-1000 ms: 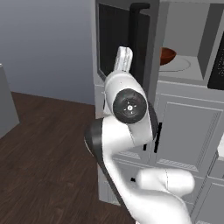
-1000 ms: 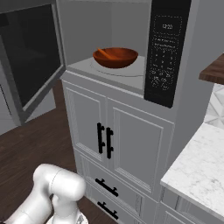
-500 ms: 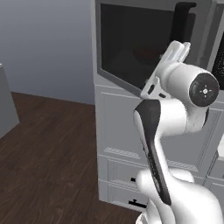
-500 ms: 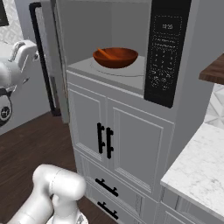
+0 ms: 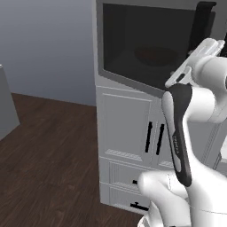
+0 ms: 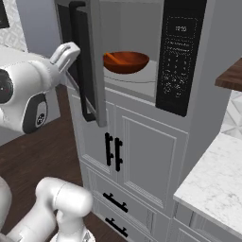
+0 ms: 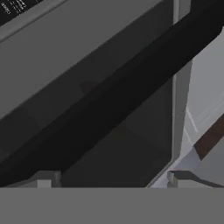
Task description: Pick the carrot from the sink and place it in the bowl. Then pick the bowl and place it in the microwave. Then close the microwave door and press the start button.
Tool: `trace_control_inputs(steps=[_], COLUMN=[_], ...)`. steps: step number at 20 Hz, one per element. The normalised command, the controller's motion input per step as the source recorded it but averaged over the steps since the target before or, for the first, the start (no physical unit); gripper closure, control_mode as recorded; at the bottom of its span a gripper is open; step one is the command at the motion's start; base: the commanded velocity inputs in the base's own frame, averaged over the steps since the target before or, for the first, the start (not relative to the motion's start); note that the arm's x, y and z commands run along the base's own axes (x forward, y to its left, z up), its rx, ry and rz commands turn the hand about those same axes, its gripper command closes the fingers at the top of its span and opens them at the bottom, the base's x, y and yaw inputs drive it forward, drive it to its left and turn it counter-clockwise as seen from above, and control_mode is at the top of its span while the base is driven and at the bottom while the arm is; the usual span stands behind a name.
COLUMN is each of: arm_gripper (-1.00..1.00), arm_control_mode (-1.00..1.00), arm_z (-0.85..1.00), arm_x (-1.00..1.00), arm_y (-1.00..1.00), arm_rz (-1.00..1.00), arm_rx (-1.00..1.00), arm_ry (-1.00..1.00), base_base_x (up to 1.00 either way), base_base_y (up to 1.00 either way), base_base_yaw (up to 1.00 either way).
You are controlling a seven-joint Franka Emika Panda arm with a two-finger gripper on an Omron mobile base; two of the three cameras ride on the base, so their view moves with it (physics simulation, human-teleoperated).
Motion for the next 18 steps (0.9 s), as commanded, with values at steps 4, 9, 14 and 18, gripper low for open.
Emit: trace_control_inputs(steps=[4,9,14,18], arm_gripper=[-1.00,-1.00,-1.00,-1.00], arm_control_mode=[-1.00,-1.00,-1.00,-1.00], arm_z=[0.09,0.00,0.00,0.00], arm_x=[0.32,0.32,0.48,0.47], arm_y=[-0.29,-0.21,-0.27,-0.32], arm_rz=[-0.09,-0.09,-0.08,-0.07], arm_rx=[0.08,0.03,0.05,0.07], arm_ry=[0.00,0.00,0.00,0.00], base_base_x=[0.00,0.00,0.00,0.00], base_base_y=[0.00,0.00,0.00,0.00], base_base_yaw=[0.00,0.00,0.00,0.00])
